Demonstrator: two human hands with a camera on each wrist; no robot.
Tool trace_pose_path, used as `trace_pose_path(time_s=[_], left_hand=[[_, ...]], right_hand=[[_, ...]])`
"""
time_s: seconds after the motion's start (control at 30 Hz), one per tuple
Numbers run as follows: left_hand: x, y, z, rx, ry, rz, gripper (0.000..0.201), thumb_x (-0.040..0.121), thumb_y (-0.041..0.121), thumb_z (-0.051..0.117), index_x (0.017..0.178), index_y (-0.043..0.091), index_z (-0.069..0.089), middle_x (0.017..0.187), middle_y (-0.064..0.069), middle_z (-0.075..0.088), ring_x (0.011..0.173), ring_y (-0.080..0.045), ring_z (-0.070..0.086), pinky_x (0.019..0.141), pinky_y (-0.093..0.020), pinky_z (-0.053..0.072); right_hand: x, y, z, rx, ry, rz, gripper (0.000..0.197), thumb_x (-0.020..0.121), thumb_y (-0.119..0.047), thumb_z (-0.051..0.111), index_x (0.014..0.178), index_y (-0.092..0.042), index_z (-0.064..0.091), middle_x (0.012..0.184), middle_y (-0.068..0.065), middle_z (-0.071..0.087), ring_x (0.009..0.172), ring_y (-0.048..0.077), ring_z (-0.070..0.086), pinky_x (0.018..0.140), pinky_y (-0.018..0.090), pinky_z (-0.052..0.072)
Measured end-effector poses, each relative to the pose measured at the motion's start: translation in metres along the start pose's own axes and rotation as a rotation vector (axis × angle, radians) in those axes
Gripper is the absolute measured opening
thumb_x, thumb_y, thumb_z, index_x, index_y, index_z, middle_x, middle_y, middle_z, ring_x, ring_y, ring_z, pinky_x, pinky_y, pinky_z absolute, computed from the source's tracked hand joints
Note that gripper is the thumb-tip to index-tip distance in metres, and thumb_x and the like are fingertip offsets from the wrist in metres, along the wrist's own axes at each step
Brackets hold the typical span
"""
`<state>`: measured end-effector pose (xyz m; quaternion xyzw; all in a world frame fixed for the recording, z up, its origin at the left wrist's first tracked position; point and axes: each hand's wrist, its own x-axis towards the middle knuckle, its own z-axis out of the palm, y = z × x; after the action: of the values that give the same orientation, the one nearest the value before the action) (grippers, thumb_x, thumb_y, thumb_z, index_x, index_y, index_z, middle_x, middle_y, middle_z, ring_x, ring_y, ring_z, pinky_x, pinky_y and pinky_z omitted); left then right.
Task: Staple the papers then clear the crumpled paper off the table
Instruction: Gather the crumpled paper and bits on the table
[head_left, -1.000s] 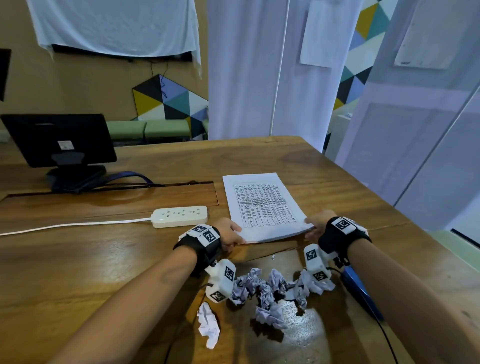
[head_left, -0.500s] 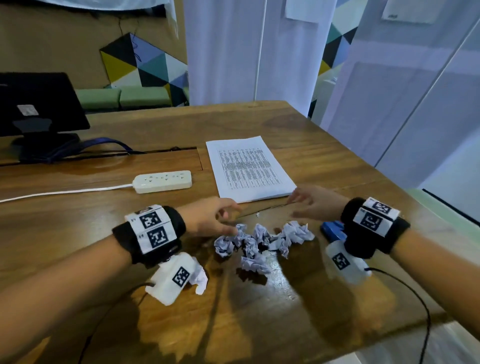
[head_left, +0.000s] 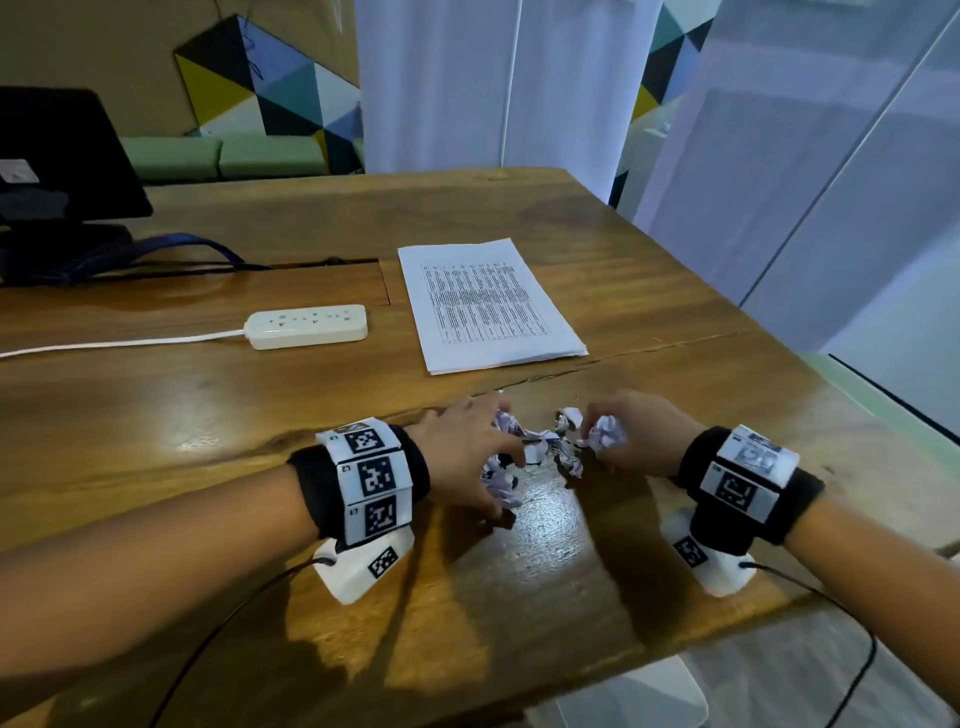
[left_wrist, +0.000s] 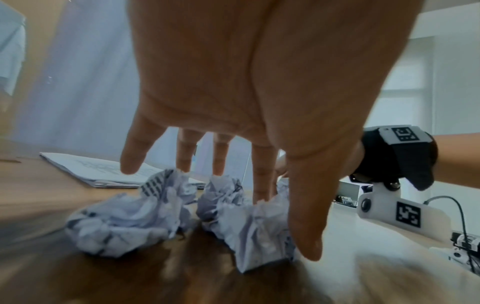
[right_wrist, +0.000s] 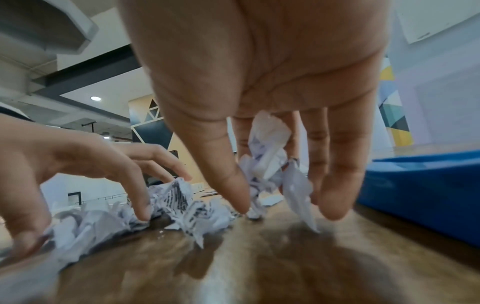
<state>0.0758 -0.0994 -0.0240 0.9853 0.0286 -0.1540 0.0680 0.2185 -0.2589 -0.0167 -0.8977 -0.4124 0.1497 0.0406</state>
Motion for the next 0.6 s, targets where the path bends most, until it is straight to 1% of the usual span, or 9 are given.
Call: trace_pose_path(time_s=[0.07,0.13,0.2,0.3,0.4,0.47,0.53,0.57,0.6], left_hand=[[0.002,-0.004,0.001,-0.007,-0.001,0.014,0.052,0.078,0.043,0.069,0.127,0.035,0.053,0.158,0.005,0.009,0.144,-0.025,0.014,0.114,-0.055,0.025],[0.005,-0.008,0.002,-0.022,0.011,0.036,0.047,0.080,0.039,0.069,0.124,0.032,0.056,0.157,0.004,0.013,0.142,-0.024,0.019,0.115,-0.046,0.028],[0.007,-0.012,0.003,-0.050,0.038,0.066,0.043,0.082,0.034,0.068,0.123,0.027,0.059,0.156,0.003,0.018,0.139,-0.021,0.025,0.114,-0.037,0.028],[0.009,-0.016,0.004,-0.059,0.097,0.109,0.039,0.084,0.029,0.067,0.121,0.022,0.060,0.150,0.004,0.029,0.132,-0.016,0.035,0.107,-0.028,0.032],[0.009,-0.021,0.000,-0.115,0.111,0.110,0.039,0.084,0.027,0.067,0.122,0.023,0.060,0.147,0.006,0.031,0.127,-0.015,0.039,0.104,-0.028,0.039],[0.007,-0.026,-0.004,-0.142,0.133,0.117,0.038,0.083,0.026,0.068,0.120,0.021,0.062,0.145,0.005,0.032,0.127,-0.014,0.040,0.103,-0.029,0.041],[0.003,-0.031,-0.007,-0.157,0.260,0.131,0.031,0.081,0.025,0.069,0.111,0.015,0.068,0.139,-0.001,0.042,0.121,-0.018,0.048,0.092,-0.026,0.045],[-0.001,-0.035,-0.009,-0.169,0.325,0.144,0.027,0.079,0.024,0.068,0.103,0.011,0.071,0.134,-0.006,0.049,0.115,-0.021,0.054,0.085,-0.023,0.045],[-0.006,-0.039,-0.013,-0.184,0.362,0.157,0.026,0.078,0.023,0.067,0.099,0.009,0.073,0.130,-0.010,0.052,0.111,-0.022,0.058,0.081,-0.021,0.043]], right_hand=[[-0.003,0.006,0.001,-0.041,-0.052,0.009,0.024,0.084,-0.022,0.061,0.108,-0.025,0.061,0.116,0.005,0.059,0.102,0.020,0.056,0.084,0.028,0.045],[-0.006,0.007,0.004,-0.053,-0.086,0.015,0.036,0.080,-0.029,0.068,0.114,-0.028,0.056,0.119,0.003,0.053,0.108,0.019,0.052,0.090,0.029,0.043],[-0.006,0.007,0.006,-0.041,-0.057,0.005,0.045,0.076,-0.035,0.071,0.118,-0.030,0.053,0.121,0.002,0.049,0.112,0.020,0.048,0.096,0.032,0.041],[-0.003,0.003,0.005,-0.047,0.019,-0.037,0.049,0.077,-0.041,0.069,0.121,-0.031,0.050,0.123,0.003,0.046,0.117,0.022,0.042,0.100,0.034,0.037],[0.003,-0.002,0.001,-0.034,0.024,-0.086,0.050,0.075,-0.045,0.071,0.119,-0.031,0.052,0.120,0.002,0.047,0.114,0.021,0.042,0.097,0.033,0.036],[0.005,-0.006,-0.001,-0.022,0.004,-0.133,0.049,0.073,-0.047,0.072,0.116,-0.032,0.054,0.111,-0.002,0.050,0.108,0.018,0.046,0.092,0.031,0.040],[0.007,-0.011,0.000,-0.016,-0.043,-0.189,0.044,0.074,-0.044,0.072,0.113,-0.030,0.057,0.102,-0.006,0.052,0.097,0.014,0.049,0.079,0.026,0.039],[0.007,-0.013,0.001,-0.019,-0.074,-0.215,0.039,0.076,-0.042,0.071,0.111,-0.030,0.058,0.100,-0.008,0.054,0.093,0.012,0.049,0.074,0.023,0.037],[0.007,-0.014,0.002,-0.026,-0.097,-0.235,0.033,0.079,-0.039,0.069,0.109,-0.029,0.060,0.099,-0.009,0.057,0.091,0.009,0.049,0.070,0.021,0.036]])
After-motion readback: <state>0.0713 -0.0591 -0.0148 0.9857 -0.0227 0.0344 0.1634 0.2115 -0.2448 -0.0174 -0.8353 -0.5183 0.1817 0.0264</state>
